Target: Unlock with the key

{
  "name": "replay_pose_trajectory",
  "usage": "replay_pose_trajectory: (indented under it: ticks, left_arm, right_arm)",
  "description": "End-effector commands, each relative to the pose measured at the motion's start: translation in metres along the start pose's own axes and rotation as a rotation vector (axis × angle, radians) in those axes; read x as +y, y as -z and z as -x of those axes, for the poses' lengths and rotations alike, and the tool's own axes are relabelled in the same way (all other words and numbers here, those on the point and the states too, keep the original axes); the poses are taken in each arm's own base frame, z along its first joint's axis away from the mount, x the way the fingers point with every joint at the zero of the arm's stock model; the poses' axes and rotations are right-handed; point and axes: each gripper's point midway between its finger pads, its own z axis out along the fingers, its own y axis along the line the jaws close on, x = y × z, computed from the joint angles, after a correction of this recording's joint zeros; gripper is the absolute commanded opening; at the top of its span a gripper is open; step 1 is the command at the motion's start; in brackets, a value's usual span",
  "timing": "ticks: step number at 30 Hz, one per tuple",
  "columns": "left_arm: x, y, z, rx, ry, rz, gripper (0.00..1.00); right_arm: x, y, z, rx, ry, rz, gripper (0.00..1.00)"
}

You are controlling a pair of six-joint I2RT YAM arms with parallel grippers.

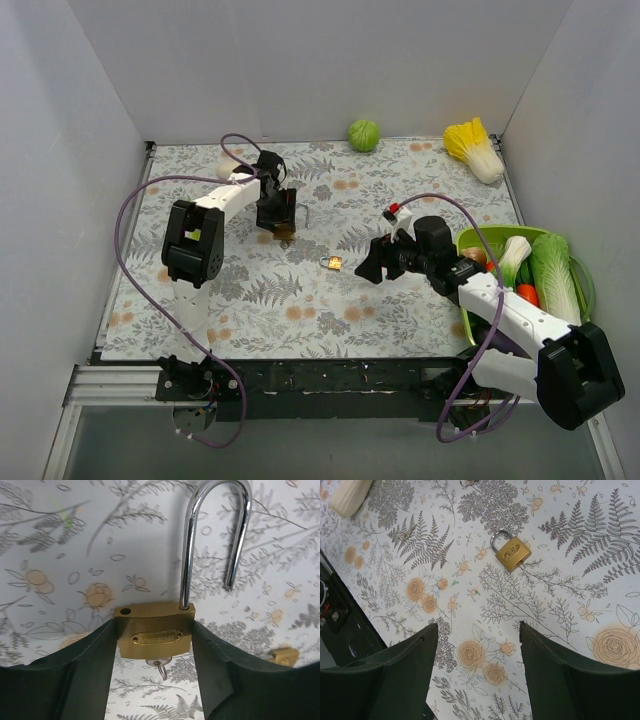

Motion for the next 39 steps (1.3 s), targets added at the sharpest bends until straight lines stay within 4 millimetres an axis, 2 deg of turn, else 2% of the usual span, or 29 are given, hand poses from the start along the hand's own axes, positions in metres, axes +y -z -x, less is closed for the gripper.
replay_pose_trajectory:
  ticks: [1, 3, 4, 5, 6, 8, 9, 11, 12, 15, 16, 18, 19, 20, 21, 22, 25, 26, 27, 30, 31, 34, 39]
  left_arm:
    - [0.039, 0.003, 0.017, -0.039, -0.021, 0.217, 0.00]
    - [0.041, 0.006, 0.024, -0.058, -0.022, 0.237, 0.00]
    - [0.041, 0.006, 0.025, -0.063, -0.022, 0.238, 0.03]
    - [0.038, 0.007, 0.026, -0.068, -0.025, 0.228, 0.11]
    - [0.035, 0.009, 0.029, -0.078, -0.028, 0.215, 0.25]
    - [0.029, 0.016, 0.036, -0.122, -0.030, 0.185, 0.41]
    - [0.026, 0.020, 0.039, -0.141, -0.032, 0.174, 0.57]
    - [0.016, 0.033, 0.048, -0.204, -0.045, 0.129, 0.67]
    - [0.007, 0.037, 0.050, -0.218, -0.056, 0.083, 0.76]
    - [-0.013, 0.062, 0.059, -0.305, -0.092, -0.012, 0.96]
    - [-0.019, 0.070, 0.064, -0.337, -0.110, -0.040, 0.98]
    - [-0.033, 0.094, 0.061, -0.388, -0.139, -0.113, 0.98]
    - [-0.040, 0.104, 0.067, -0.444, -0.151, -0.141, 0.98]
    - [-0.043, 0.115, 0.066, -0.478, -0.141, -0.164, 0.98]
    - [-0.046, 0.130, 0.056, -0.505, -0.139, -0.202, 0.98]
    - [-0.051, 0.143, 0.059, -0.563, -0.141, -0.238, 0.98]
    - [-0.041, 0.161, 0.037, -0.589, -0.043, -0.277, 0.98]
    - [-0.032, 0.160, 0.030, -0.584, -0.007, -0.249, 0.98]
    - [-0.017, 0.149, 0.015, -0.554, 0.063, -0.202, 0.98]
    - [0.002, 0.137, -0.023, -0.464, 0.104, -0.121, 0.98]
    - [0.015, 0.128, -0.046, -0.411, 0.132, -0.061, 0.98]
    - [0.024, 0.120, -0.082, -0.334, 0.148, -0.004, 0.91]
    - [0.013, 0.113, -0.123, -0.197, 0.127, 0.041, 0.85]
  right_arm:
    - [-0.002, 0.004, 0.002, -0.027, 0.029, -0.003, 0.73]
    - [-0.003, 0.005, 0.000, -0.027, 0.027, -0.007, 0.73]
    - [-0.004, 0.006, -0.001, -0.026, 0.023, -0.012, 0.73]
    - [-0.005, 0.006, -0.001, -0.026, 0.024, -0.017, 0.74]
    - [-0.005, 0.007, -0.002, -0.028, 0.025, -0.021, 0.74]
    - [-0.008, 0.009, -0.002, -0.037, 0.026, -0.038, 0.75]
    - [-0.007, 0.011, 0.000, -0.046, 0.033, -0.042, 0.76]
    - [-0.009, 0.012, 0.002, -0.056, 0.041, -0.059, 0.77]
    - [-0.009, 0.014, 0.004, -0.064, 0.043, -0.063, 0.77]
    - [-0.011, 0.018, 0.007, -0.082, 0.057, -0.084, 0.76]
    - [-0.013, 0.019, 0.007, -0.083, 0.061, -0.092, 0.75]
    - [-0.011, 0.021, 0.013, -0.098, 0.088, -0.091, 0.74]
    - [-0.010, 0.022, 0.007, -0.074, 0.085, -0.087, 0.73]
    - [-0.008, 0.023, 0.009, -0.080, 0.096, -0.080, 0.73]
    - [-0.007, 0.023, 0.010, -0.081, 0.108, -0.076, 0.73]
    - [-0.003, 0.022, 0.010, -0.078, 0.118, -0.068, 0.72]
    - [0.005, 0.017, 0.011, -0.065, 0.134, -0.058, 0.71]
    - [0.006, 0.016, 0.011, -0.065, 0.138, -0.060, 0.71]
    - [0.005, 0.013, 0.010, -0.060, 0.133, -0.066, 0.71]
    - [0.007, 0.007, 0.013, -0.073, 0.126, -0.061, 0.71]
    - [0.008, 0.005, 0.014, -0.076, 0.120, -0.054, 0.71]
    - [0.007, 0.000, 0.017, -0.078, 0.120, -0.055, 0.71]
    - [0.006, -0.001, 0.017, -0.078, 0.115, -0.062, 0.70]
